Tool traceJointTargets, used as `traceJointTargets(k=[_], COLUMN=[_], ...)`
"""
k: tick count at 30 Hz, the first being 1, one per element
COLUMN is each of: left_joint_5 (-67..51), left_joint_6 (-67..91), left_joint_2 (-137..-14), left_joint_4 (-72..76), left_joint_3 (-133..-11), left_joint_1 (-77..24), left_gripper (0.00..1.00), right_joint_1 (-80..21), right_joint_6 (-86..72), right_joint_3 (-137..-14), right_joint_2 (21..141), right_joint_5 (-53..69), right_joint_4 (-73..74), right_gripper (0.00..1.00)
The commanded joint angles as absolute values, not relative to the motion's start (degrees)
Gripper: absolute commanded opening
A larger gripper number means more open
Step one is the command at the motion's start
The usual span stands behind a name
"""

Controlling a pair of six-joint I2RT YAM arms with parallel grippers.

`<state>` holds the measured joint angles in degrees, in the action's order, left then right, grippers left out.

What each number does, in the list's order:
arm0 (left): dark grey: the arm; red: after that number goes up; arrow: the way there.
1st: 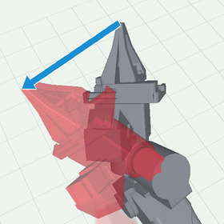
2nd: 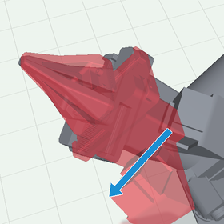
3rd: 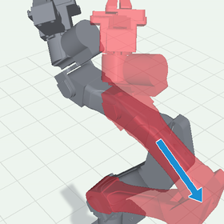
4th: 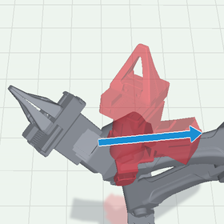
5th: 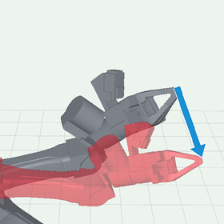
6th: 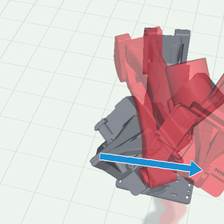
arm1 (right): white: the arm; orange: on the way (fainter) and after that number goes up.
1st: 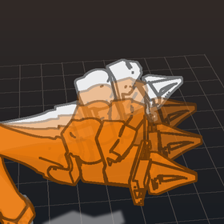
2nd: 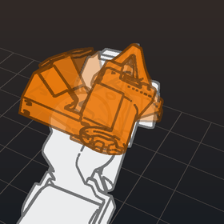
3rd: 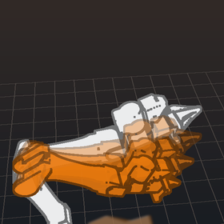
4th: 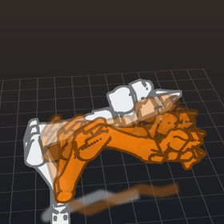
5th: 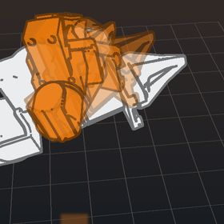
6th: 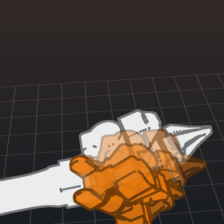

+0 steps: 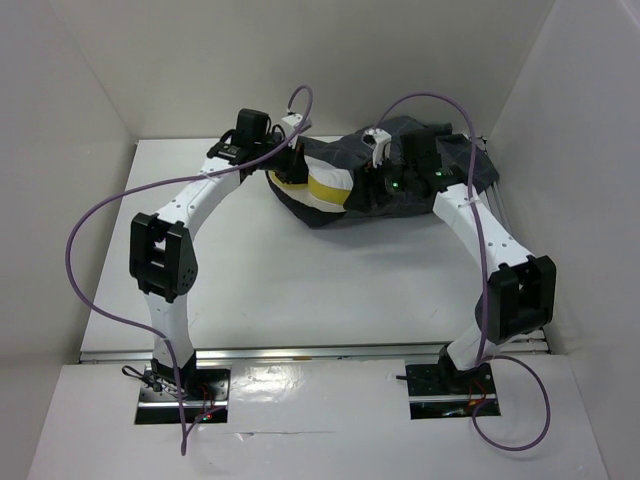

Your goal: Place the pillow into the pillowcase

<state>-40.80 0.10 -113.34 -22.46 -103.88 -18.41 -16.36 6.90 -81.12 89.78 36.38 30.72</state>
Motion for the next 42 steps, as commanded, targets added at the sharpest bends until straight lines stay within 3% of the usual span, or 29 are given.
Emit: traceJointTargets(k=[1,14,21,22,25,35,42], left_joint_5=[-41.92,-42.45,-42.98,-42.98,-42.98,-42.45,-48.41], left_joint_6=[2.20,-0.09,-0.09,-0.09,-0.62,2.54,13.78], left_joint_2=[-113.20,-109.78,-109.16,-109.16,-108.63,-110.65,-114.96], left_joint_4=[-18.72,-18.72,-18.72,-18.72,-18.72,-16.18,-11.34], left_joint_3=[-107.23,-103.18,-102.66,-102.66,-102.04,-102.04,-107.22], left_joint_1=[-18.11,-18.11,-17.58,-17.58,-17.06,-17.05,-17.05], left_gripper=[0.00,0.00,0.00,0.00,0.00,0.00,0.00], right_joint_1=[-16.61,-16.61,-16.08,-16.08,-16.08,-16.78,-21.62], right_joint_6=[4.84,4.83,4.83,4.83,5.36,2.12,0.00], right_joint_3=[-82.35,-80.24,-80.77,-80.77,-81.38,-90.08,-95.71], right_joint_2=[90.26,90.26,91.93,91.93,91.93,91.93,93.08], right_joint_5=[34.81,24.18,23.64,24.16,24.79,37.60,39.37], right_joint_4=[28.75,25.93,25.40,25.40,25.40,25.93,24.61], right_gripper=[0.74,0.51,0.19,0.11,0.01,0.00,0.00])
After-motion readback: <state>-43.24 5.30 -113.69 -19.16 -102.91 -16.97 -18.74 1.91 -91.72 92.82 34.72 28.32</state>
